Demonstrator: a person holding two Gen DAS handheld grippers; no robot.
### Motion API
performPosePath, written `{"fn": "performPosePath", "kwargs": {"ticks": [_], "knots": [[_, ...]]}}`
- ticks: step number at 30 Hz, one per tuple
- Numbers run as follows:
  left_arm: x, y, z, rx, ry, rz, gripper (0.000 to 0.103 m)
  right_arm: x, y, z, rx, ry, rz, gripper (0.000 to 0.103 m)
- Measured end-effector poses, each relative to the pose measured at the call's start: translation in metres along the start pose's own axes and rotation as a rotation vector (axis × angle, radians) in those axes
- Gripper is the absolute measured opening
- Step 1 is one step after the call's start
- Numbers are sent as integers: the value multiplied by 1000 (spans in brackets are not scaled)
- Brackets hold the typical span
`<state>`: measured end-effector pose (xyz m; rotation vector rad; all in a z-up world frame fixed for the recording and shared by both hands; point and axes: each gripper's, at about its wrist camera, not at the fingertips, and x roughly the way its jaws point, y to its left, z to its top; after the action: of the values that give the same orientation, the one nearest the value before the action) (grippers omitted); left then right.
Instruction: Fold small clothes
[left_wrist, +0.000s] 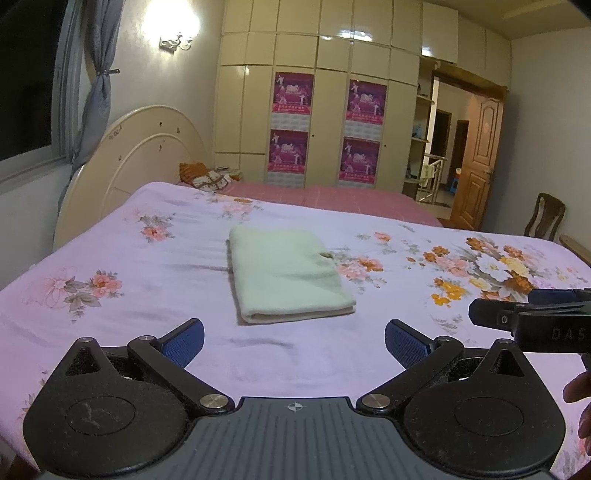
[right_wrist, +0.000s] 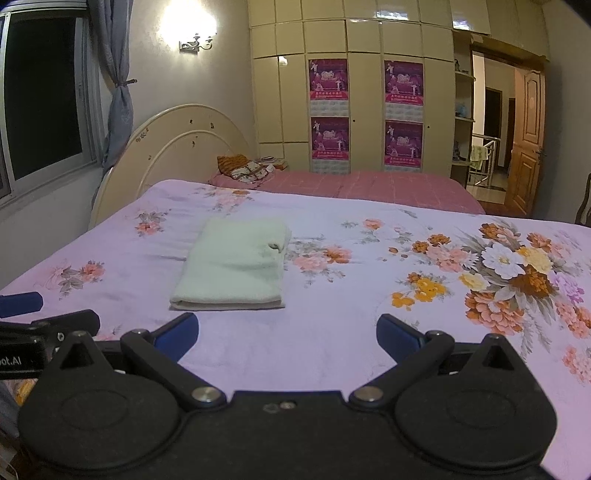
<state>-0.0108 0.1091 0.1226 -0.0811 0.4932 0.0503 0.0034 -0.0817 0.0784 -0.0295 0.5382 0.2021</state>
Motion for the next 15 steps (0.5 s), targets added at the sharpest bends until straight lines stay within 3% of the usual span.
{"fn": "performPosePath", "kwargs": {"ticks": [15], "knots": [[1, 2, 1, 2, -2, -11, 103, -2, 5, 2, 3, 0, 8, 102]]}}
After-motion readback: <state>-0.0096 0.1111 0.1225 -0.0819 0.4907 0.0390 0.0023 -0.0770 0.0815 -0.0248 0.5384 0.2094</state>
